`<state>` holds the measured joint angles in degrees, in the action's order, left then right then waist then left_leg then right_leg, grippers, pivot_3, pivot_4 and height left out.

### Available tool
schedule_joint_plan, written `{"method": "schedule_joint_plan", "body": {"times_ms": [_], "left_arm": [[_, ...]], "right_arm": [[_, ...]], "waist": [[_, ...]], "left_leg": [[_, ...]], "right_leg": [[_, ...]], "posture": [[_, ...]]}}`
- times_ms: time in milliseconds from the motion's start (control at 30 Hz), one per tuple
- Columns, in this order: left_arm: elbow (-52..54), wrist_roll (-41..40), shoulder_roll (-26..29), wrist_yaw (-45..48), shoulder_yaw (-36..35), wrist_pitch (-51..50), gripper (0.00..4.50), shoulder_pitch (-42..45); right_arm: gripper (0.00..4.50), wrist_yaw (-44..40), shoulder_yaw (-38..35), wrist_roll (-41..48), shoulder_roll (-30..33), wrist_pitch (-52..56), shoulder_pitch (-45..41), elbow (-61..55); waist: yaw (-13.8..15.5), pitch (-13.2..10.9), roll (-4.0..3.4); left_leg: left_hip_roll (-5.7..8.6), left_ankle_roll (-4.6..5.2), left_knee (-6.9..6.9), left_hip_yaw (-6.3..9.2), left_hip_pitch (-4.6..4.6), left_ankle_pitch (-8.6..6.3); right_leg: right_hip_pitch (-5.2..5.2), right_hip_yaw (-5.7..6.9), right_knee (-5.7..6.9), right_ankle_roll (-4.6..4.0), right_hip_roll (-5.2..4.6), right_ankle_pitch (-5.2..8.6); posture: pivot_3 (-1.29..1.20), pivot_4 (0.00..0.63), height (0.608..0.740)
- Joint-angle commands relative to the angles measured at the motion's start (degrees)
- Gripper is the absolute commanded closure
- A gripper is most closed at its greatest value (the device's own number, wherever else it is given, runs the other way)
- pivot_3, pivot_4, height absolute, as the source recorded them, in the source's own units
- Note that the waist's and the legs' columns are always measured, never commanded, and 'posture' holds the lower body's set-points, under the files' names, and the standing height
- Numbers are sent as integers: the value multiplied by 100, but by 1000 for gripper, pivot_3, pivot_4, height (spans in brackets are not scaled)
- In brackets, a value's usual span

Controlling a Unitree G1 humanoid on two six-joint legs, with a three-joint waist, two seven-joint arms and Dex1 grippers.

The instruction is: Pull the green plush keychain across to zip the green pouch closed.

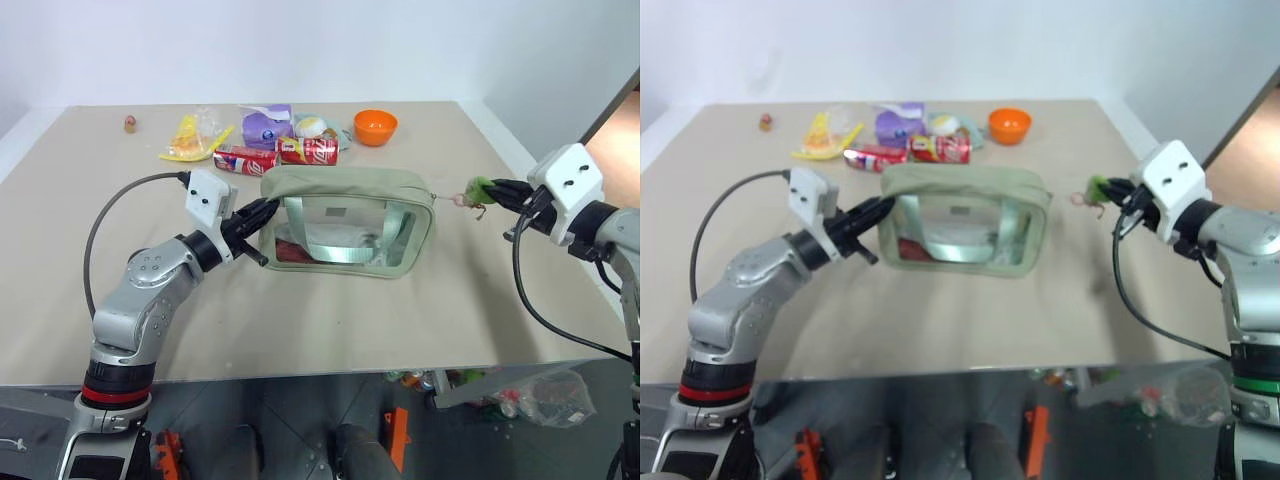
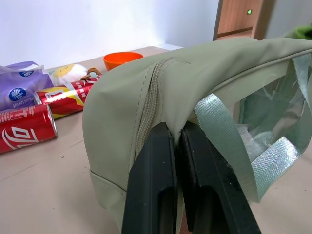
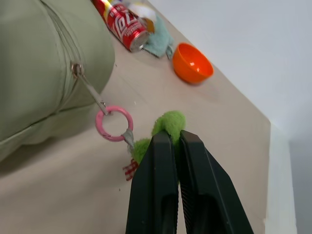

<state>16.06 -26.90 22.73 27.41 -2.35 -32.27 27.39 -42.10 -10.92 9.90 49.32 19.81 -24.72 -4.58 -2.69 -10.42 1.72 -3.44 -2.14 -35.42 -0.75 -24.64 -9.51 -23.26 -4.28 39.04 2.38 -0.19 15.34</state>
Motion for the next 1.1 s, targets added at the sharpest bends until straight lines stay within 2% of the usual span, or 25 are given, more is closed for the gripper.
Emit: {"method": "schedule_joint_plan", "body": {"times_ms": [33,133,333,433,500,533,633,800,867,900,1000,1100], "left_arm": [[110,85,11,-141,-172,92,4500,81],[91,91,-22,-173,-143,75,4500,115],[139,85,-62,-214,-95,-41,4500,106],[156,-66,-67,-179,-146,-234,4500,67],[196,-239,-64,-102,-201,-377,3764,33],[217,-354,-64,-76,-274,-434,3633,29],[265,-656,59,22,-578,-531,2650,62],[218,-847,543,390,-862,-553,917,84],[220,-1027,776,588,-1083,-583,206,40],[236,-1126,885,683,-1192,-603,44,-12],[410,-1012,1358,1079,-1207,-491,44,-537],[673,-856,1558,1360,-1242,-159,44,-1343]], "right_arm": [[4461,353,411,-123,-472,113,288,-512],[4461,589,879,-314,-1063,-17,437,-337],[4461,748,1125,-544,-1551,-574,320,508],[3754,690,917,-327,-1647,-615,231,582],[2991,582,602,27,-1607,-414,214,391],[2696,544,375,263,-1565,-249,237,232],[1761,428,-338,907,-1281,276,384,-379],[31,268,-1087,1623,-851,912,726,-1173],[0,132,-1305,1814,-690,1069,1003,-1397],[0,64,-1387,1861,-619,1093,1153,-1477],[0,-154,-1563,2074,-464,1186,1629,-1774],[0,-397,-1465,2194,-394,1213,2220,-2274]], "waist": [[-2,0,0],[-6,0,-1],[2,3,4],[3,3,4],[3,3,4],[4,3,4],[12,2,2],[10,2,3],[10,2,3],[10,2,3],[-11,2,2],[-4,3,2]], "left_leg": [[0,0,1,1,1,0],[-2,-2,0,2,2,1],[1,-5,-6,-4,1,3],[0,-3,-6,-1,3,4],[0,-2,-5,-1,5,5],[0,-1,-5,-1,5,5],[0,-1,-5,0,-2,5],[0,1,2,3,-1,3],[0,1,3,5,0,3],[0,1,3,5,1,3],[0,1,3,-3,3,3],[-1,1,6,-13,10,2]], "right_leg": [[0,0,0,0,1,0],[-1,-1,2,-1,5,-2],[4,-3,-1,8,0,-8],[5,-2,-1,6,2,-10],[6,-2,0,5,2,-10],[6,-2,0,4,2,-11],[2,-1,0,6,1,-10],[3,2,-1,6,1,-3],[3,3,-1,4,2,-2],[3,3,-1,3,2,-2],[3,-2,-1,4,0,-2],[4,-9,-1,3,-2,0]], "posture": [[0,150,740],[0,150,740],[0,150,740],[0,150,740],[0,150,740],[0,150,740],[0,150,740],[0,150,740],[0,150,740],[0,150,740],[0,150,740],[0,150,740]]}}
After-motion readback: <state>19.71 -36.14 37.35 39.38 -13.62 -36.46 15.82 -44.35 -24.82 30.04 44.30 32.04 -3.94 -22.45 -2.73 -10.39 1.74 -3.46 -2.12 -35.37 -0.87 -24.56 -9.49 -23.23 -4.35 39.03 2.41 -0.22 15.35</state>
